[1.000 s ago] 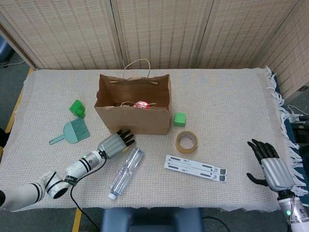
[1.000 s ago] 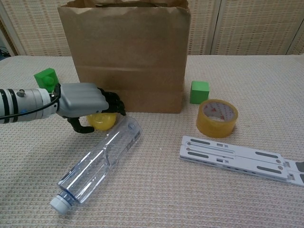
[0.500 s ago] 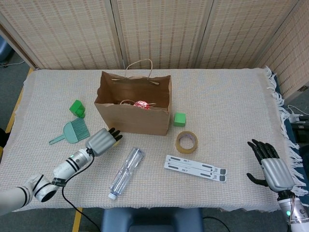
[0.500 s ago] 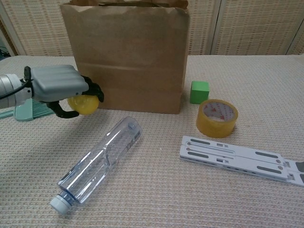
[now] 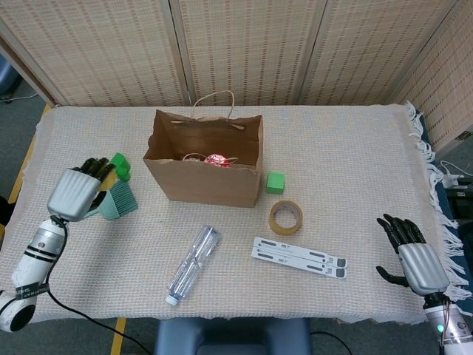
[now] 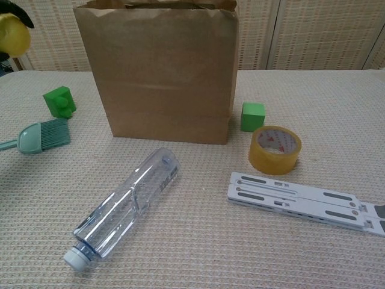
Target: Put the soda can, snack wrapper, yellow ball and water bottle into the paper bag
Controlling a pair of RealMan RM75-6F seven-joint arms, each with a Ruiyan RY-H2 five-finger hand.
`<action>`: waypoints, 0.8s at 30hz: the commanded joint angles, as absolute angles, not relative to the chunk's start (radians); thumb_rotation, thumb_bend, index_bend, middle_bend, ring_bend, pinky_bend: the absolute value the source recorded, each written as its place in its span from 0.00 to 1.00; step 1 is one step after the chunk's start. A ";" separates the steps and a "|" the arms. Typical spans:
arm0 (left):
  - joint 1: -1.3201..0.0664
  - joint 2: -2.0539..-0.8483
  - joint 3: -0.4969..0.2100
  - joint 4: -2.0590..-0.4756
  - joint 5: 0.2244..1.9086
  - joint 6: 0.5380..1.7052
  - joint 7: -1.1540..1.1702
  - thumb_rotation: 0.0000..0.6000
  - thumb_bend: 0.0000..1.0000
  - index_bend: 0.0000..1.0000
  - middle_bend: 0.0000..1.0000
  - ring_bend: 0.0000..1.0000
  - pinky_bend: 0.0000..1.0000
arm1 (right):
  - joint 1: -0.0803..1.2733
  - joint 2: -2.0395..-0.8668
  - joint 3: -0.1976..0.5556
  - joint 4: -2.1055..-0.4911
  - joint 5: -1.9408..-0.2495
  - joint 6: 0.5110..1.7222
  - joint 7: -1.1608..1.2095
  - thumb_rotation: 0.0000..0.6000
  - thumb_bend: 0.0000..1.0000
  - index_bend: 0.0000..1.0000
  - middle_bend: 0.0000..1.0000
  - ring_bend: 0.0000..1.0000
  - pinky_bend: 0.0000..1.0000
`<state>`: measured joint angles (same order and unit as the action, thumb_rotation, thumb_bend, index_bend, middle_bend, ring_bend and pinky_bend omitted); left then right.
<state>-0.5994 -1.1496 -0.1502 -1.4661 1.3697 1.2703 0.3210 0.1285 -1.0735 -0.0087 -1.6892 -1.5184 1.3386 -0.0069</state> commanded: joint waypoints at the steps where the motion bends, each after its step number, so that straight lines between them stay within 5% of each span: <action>1: -0.559 -1.113 -0.282 -1.576 1.256 1.375 0.261 1.00 0.58 0.67 0.66 0.61 0.70 | 0.129 -1.076 -0.008 -1.689 -1.518 1.338 -0.012 1.00 0.13 0.00 0.00 0.00 0.00; 7: -0.603 -1.085 -0.389 -1.741 1.188 1.370 0.248 1.00 0.58 0.67 0.66 0.61 0.71 | 0.129 -1.077 -0.011 -1.688 -1.524 1.340 -0.018 1.00 0.13 0.00 0.00 0.00 0.00; 14: -0.738 -1.154 -0.431 -1.807 1.158 1.283 0.358 1.00 0.58 0.67 0.66 0.61 0.71 | 0.129 -1.076 -0.010 -1.687 -1.520 1.338 -0.017 1.00 0.13 0.00 0.00 0.00 0.00; 24: -0.950 -1.387 -0.414 -1.709 1.078 1.166 0.541 1.00 0.58 0.67 0.66 0.61 0.71 | 0.131 -1.062 -0.011 -1.693 -1.511 1.326 0.003 1.00 0.13 0.00 0.00 0.00 0.00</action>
<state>-0.8994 -1.3280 -0.4225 -1.7495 1.1047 1.1980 0.5073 0.1308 -1.0621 -0.0110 -1.6930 -1.5116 1.3266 0.0031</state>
